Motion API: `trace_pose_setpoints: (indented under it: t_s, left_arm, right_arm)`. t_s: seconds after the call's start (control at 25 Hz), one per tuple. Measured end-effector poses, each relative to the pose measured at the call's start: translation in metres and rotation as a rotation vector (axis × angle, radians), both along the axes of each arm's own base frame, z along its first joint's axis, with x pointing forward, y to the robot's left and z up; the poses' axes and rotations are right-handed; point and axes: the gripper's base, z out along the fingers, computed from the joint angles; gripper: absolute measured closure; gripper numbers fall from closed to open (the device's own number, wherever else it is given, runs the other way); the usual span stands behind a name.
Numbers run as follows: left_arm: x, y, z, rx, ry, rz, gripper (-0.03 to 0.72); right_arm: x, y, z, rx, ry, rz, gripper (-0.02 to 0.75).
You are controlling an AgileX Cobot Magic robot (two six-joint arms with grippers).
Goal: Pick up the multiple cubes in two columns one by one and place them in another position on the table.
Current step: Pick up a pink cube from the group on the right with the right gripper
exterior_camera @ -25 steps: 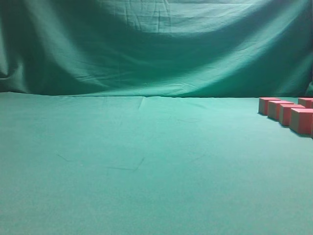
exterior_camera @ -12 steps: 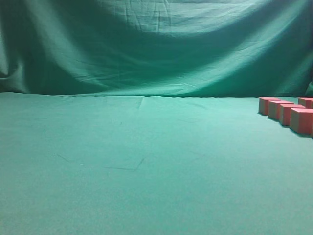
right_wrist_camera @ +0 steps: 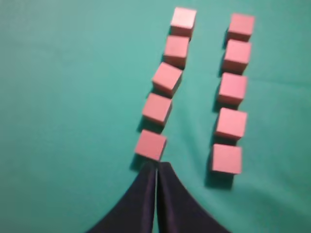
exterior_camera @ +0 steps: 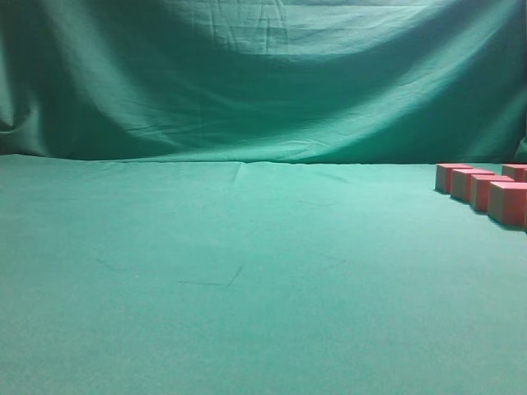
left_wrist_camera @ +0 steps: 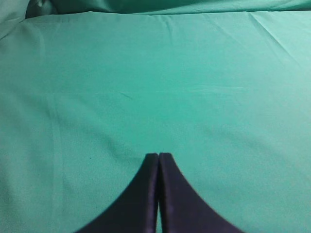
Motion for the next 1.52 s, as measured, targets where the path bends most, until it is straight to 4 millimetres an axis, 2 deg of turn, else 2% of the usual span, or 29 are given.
trace_pose_setpoints:
  t_s: [0.24, 0.56, 0.76, 0.88, 0.96, 1.48, 1.52]
  left_arm:
    - [0.0, 0.0, 0.0, 0.0, 0.0, 0.0, 0.688]
    - [0.0, 0.0, 0.0, 0.0, 0.0, 0.0, 0.688]
    - [0.0, 0.0, 0.0, 0.0, 0.0, 0.0, 0.688]
    - [0.0, 0.0, 0.0, 0.0, 0.0, 0.0, 0.688]
    - [0.0, 0.0, 0.0, 0.0, 0.0, 0.0, 0.688]
    - [0.0, 0.0, 0.0, 0.0, 0.0, 0.0, 0.688]
    - [0.0, 0.0, 0.0, 0.0, 0.0, 0.0, 0.688]
  right_arm:
    - [0.022, 0.024, -0.035, -0.151, 0.17, -0.042, 0.738]
    - [0.056, 0.035, -0.065, -0.198, 0.24, -0.086, 0.738]
    - [0.068, 0.04, -0.085, -0.199, 0.265, -0.088, 0.442]
    - [0.073, 0.042, -0.092, -0.164, 0.279, -0.166, 0.241]
    - [0.076, 0.043, -0.098, -0.149, 0.294, -0.208, 0.175]
    - [0.09, 0.048, -0.131, -0.137, 0.33, -0.245, 0.186]
    - [0.091, 0.049, -0.134, -0.138, 0.335, -0.247, 0.241]
